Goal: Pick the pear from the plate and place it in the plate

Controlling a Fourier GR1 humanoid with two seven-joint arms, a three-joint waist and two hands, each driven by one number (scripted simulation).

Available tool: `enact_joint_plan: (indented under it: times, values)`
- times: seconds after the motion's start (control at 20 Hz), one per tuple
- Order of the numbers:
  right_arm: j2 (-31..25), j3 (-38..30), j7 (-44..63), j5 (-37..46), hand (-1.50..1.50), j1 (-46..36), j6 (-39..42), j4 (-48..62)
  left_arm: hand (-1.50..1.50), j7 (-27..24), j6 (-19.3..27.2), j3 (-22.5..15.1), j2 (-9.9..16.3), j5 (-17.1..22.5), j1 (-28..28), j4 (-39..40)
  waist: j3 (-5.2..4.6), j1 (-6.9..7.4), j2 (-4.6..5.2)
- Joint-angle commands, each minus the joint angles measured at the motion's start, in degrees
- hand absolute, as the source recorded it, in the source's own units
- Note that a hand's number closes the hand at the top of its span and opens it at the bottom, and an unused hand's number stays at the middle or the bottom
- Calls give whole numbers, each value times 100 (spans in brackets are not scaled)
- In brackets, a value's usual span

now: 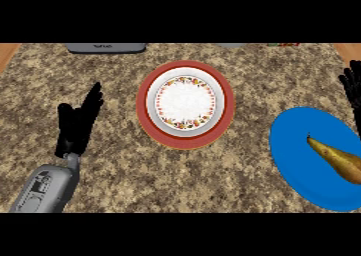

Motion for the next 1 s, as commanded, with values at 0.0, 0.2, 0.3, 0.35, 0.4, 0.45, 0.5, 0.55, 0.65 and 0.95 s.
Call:
enact_joint_plan:
  times: [0.0, 0.2, 0.3, 0.35, 0.4, 0.45, 0.5, 0.55, 0.65, 0.95]
  values:
    - [11, -108, 42, -498, -150, 61, 704, -239, 0, -270, -3, 20, 154, -214, 210, -224, 28, 83, 130]
    - [343, 78, 471, -2286, -150, 67, 2409, -658, 0, -739, -28, 162, 972, -651, 551, -282, 50, 248, 28]
    - [-1151, -302, -172, -519, -150, 178, 1986, -773, 0, -1072, -70, 309, 1091, -597, 974, -136, 5, 76, 58]
    - [-593, -882, -623, -1663, -150, 805, 2315, -758, 0, -1537, 3, 266, 1067, -653, 1693, -459, 31, 60, 73]
    - [-328, -1032, -895, -1790, -150, 938, 2199, -887, 0, -1554, -181, 402, 1230, -540, 1613, -450, 31, 20, 83]
    - [-296, -1218, -954, -2091, -150, 1171, 2387, -953, 0, -1435, 75, 248, 1053, -682, 1876, -824, 36, 32, 72]
    - [-333, -1496, -1176, -2400, -150, 1403, 2720, -851, 0, -1419, 34, 300, 1071, -625, 1836, -845, 39, -21, 74]
    - [56, -1413, -1381, -2344, -150, 1502, 2606, -745, 0, -1704, -46, 422, 1097, -547, 1917, -689, 34, 22, 106]
    - [-107, -1786, -1244, -2819, -150, 1777, 2871, -954, 0, -1869, -204, 565, 1242, -460, 2166, -782, 27, 19, 109]
    - [-946, -2436, -1333, -2968, -150, 2683, 4654, -893, 0, -1472, -168, 527, 1120, -626, 2058, -1078, 30, 12, 123]
